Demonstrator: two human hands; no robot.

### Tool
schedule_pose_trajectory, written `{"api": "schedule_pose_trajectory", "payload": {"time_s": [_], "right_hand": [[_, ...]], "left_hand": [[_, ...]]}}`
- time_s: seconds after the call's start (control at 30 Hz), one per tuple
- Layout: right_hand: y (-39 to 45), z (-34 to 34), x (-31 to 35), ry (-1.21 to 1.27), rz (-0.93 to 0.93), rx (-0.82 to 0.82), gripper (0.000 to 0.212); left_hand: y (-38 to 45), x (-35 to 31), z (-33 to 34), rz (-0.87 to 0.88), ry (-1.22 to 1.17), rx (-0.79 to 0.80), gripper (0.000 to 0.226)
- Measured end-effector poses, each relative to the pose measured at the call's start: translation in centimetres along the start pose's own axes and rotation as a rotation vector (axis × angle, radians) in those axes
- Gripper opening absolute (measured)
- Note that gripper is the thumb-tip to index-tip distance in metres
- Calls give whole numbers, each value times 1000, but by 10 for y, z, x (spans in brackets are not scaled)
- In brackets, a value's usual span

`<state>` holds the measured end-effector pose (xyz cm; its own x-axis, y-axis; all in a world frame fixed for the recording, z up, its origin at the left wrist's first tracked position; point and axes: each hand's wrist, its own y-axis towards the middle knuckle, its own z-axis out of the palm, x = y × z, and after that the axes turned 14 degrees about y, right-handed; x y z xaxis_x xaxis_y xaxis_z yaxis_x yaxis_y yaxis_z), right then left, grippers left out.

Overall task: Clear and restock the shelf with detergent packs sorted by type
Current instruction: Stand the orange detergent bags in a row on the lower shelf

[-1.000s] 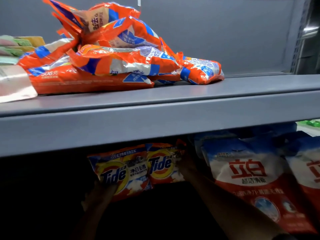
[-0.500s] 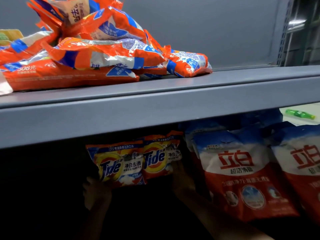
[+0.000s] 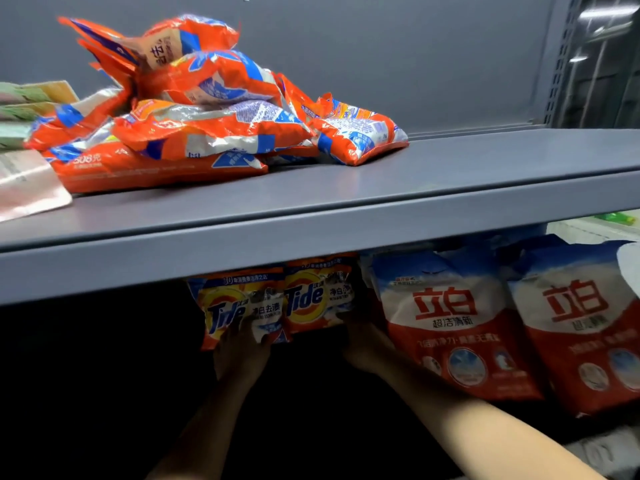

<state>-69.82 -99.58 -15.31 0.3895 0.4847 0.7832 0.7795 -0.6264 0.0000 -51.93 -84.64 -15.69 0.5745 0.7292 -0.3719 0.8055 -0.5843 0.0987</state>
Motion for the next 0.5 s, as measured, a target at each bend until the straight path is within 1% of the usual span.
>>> {"api": "schedule_pose_trajectory", "payload": {"time_s": [0.07,0.13,0.23,0.3,0.37,0.4,0.47,0.5], "right_hand": [[-15,-8,8,0,-10,-28,53],[-34,-17,17,6,-65,-20,56],[-68,-33,35,53,-133,48,53],[-90,-46,49,41,-111,103,52],[-114,-61,68,-37,-85,148,52],[-126,-69,77,-89,-78,159,53],[-151,-82,96,-164,-122,153,54],[-164,-88,106,-187,-166,138,50]], "left_hand": [[-17,-8,-14,-41,54,-2,54],[-40,-20,-30,-42,117,-15,54],[-81,-36,-54,-18,189,-9,50],[-109,-46,-74,9,208,23,46],[-138,-57,-94,19,223,36,41],[-154,-63,-104,18,242,7,38],[-182,-72,-119,17,263,-38,32],[-195,-77,-128,10,256,-62,29]]}}
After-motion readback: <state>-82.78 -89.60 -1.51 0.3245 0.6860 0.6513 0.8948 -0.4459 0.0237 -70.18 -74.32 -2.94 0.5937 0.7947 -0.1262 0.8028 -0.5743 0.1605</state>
